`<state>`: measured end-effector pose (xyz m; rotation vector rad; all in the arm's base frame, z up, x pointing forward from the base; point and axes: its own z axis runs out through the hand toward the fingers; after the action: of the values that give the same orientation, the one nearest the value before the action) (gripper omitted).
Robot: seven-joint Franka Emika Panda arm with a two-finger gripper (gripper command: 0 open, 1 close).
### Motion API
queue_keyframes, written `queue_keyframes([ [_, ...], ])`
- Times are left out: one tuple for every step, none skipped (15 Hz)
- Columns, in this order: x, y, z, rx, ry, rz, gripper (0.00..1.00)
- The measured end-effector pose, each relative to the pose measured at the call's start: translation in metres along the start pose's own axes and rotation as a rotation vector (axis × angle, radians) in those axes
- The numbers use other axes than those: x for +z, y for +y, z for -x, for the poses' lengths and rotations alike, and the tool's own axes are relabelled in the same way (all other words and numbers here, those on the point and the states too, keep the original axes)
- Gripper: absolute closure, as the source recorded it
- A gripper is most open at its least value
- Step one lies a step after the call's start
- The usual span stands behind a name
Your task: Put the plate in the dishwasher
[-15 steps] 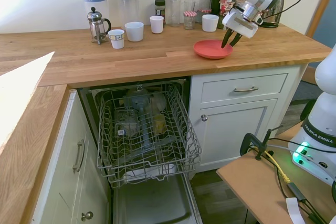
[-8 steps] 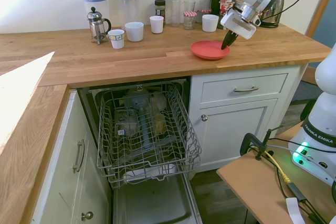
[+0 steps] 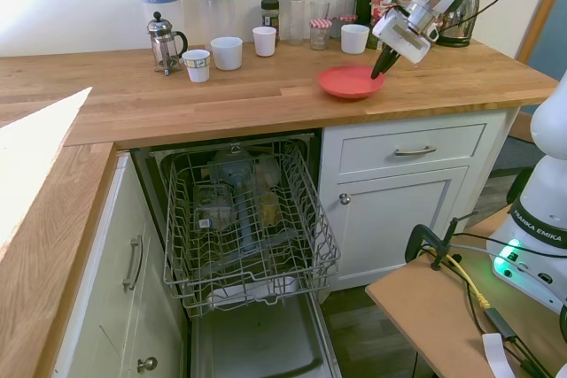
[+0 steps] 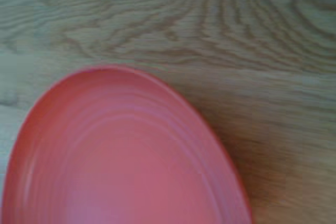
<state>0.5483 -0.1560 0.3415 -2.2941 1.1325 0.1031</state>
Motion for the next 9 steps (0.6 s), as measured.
queue_keyframes([
  [-0.01,-0.015,0.013,-0.037,0.0,-0.004,1.0],
  [-0.019,-0.037,0.033,-0.081,0.009,0.0,1.0],
  [-0.024,-0.063,0.059,-0.123,0.021,0.018,1.0],
  [-0.022,-0.096,0.095,-0.168,0.038,0.055,1.0],
  [-0.011,-0.131,0.139,-0.214,0.06,0.098,1.0],
  [0.01,-0.162,0.186,-0.264,0.084,0.144,1.0],
  [0.038,-0.187,0.235,-0.313,0.109,0.198,1.0],
  [0.068,-0.204,0.281,-0.361,0.14,0.249,1.0],
  [0.096,-0.214,0.322,-0.407,0.179,0.296,1.0],
])
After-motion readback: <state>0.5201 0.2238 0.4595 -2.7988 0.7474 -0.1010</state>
